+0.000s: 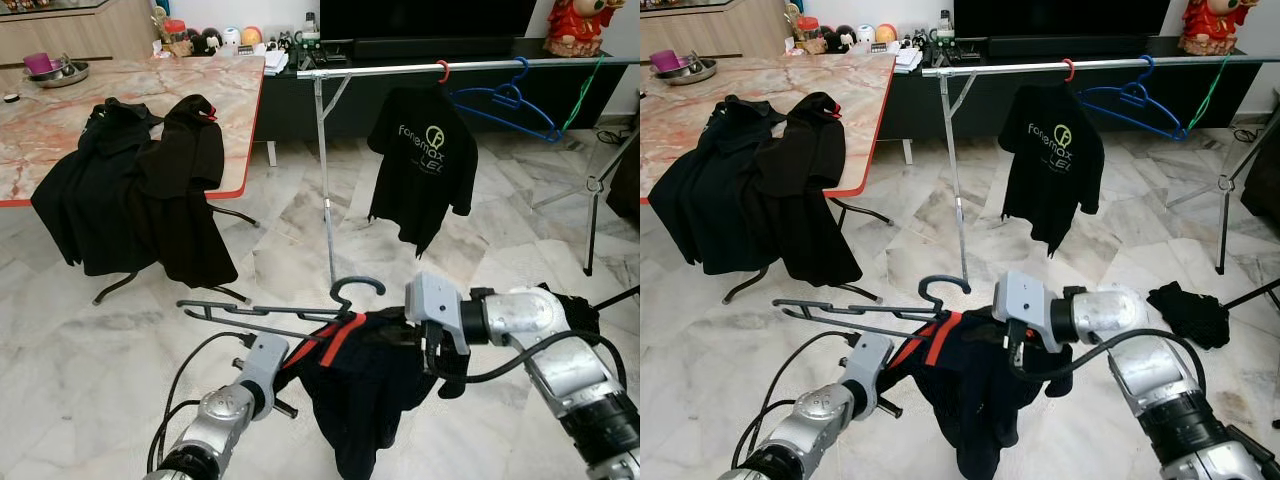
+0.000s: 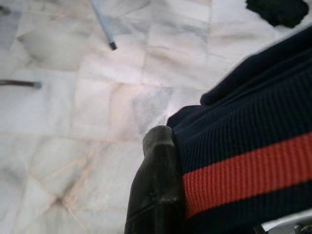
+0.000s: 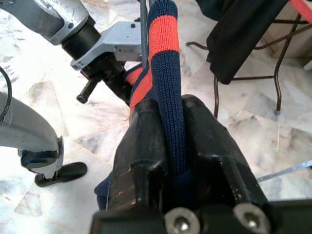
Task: Hang hanger
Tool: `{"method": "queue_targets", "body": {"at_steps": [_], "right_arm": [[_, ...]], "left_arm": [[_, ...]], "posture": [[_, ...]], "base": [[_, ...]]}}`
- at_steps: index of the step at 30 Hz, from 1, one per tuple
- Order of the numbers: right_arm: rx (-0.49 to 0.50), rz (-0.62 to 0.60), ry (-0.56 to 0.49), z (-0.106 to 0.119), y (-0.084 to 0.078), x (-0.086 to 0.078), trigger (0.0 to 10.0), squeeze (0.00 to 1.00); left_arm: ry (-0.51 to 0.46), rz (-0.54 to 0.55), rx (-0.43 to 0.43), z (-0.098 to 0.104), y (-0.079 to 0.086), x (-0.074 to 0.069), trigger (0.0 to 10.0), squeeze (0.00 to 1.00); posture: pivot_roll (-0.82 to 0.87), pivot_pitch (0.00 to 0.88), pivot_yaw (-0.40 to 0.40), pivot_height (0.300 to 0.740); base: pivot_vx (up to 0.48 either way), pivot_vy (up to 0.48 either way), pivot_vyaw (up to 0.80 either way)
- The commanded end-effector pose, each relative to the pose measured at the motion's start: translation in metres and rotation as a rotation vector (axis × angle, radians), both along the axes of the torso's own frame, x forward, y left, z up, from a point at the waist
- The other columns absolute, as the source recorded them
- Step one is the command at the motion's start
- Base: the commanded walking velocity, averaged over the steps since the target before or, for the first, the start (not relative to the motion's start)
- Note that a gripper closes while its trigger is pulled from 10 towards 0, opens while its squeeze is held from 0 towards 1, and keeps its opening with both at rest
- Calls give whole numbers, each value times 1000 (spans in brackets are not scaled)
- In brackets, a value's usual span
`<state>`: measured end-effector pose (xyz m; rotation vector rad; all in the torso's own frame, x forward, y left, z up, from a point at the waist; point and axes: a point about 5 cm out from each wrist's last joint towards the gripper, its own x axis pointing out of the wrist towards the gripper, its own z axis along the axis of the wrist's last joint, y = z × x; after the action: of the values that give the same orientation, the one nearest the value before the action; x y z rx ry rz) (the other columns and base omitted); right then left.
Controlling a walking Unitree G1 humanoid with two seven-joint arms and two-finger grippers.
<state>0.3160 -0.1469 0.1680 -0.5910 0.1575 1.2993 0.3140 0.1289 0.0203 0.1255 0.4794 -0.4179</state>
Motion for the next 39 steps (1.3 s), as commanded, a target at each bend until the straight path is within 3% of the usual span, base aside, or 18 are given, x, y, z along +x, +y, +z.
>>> {"method": "queue_targets", "body": {"at_steps": [1,5,8,9,11,14,16,19,21,23,24,27,37,38,39], "right_arm": [[11,-15,-59,15,-9,-1,0,0],[52,-18,-27,17,-20,-4,0,0],[204,-14,35,29,-27,-7,0,0],[309,40,103,35,-32,-15,0,0],[402,108,165,40,-34,-25,0,0],[422,163,239,36,-34,-35,0,0],[343,174,271,27,-36,-40,0,0],[75,170,331,-1,-50,-50,0,0],[75,170,331,-1,-50,-50,0,0],[-138,92,351,-16,-74,-52,0,0],[-138,92,351,-16,-74,-52,0,0],[-314,42,340,-23,-94,-53,0,0],[-440,-7,354,-25,-114,-56,0,0],[-514,-60,330,-32,-120,-52,0,0],[-514,-60,330,-32,-120,-52,0,0]], "left_arm": [[78,85,10,-13,16,-8,0,0],[90,84,8,-15,16,-10,0,0],[99,86,-16,-16,14,-11,0,0],[104,73,-15,-17,12,-12,0,0],[107,65,-17,-18,11,-13,0,0],[108,55,-18,-18,9,-14,0,0],[108,54,-20,-18,10,-13,0,0],[108,53,-19,-18,11,-13,0,0],[108,53,-19,-18,11,-13,0,0],[108,56,-11,-18,14,-13,0,0],[108,56,-11,-18,14,-13,0,0],[110,57,-8,-18,15,-14,0,0],[114,49,-7,-19,11,-14,0,0],[114,49,-7,-18,11,-14,0,0],[114,49,-7,-18,11,-14,0,0]], "posture": [[61,126,7,740],[62,127,8,740],[60,129,10,740],[58,130,10,740],[55,133,11,740],[55,133,12,740],[57,135,14,740],[58,136,15,740],[58,136,15,740],[59,137,17,740],[59,137,17,740],[56,137,19,740],[52,139,24,740],[53,140,24,740],[53,140,24,740]], "base": [[0,0,0],[0,0,0],[0,0,0],[0,0,0],[0,0,0],[0,0,0],[0,0,0],[0,0,0],[0,0,0],[0,0,0],[0,0,0],[0,0,0],[0,0,0],[0,0,0],[0,0,0]]}}
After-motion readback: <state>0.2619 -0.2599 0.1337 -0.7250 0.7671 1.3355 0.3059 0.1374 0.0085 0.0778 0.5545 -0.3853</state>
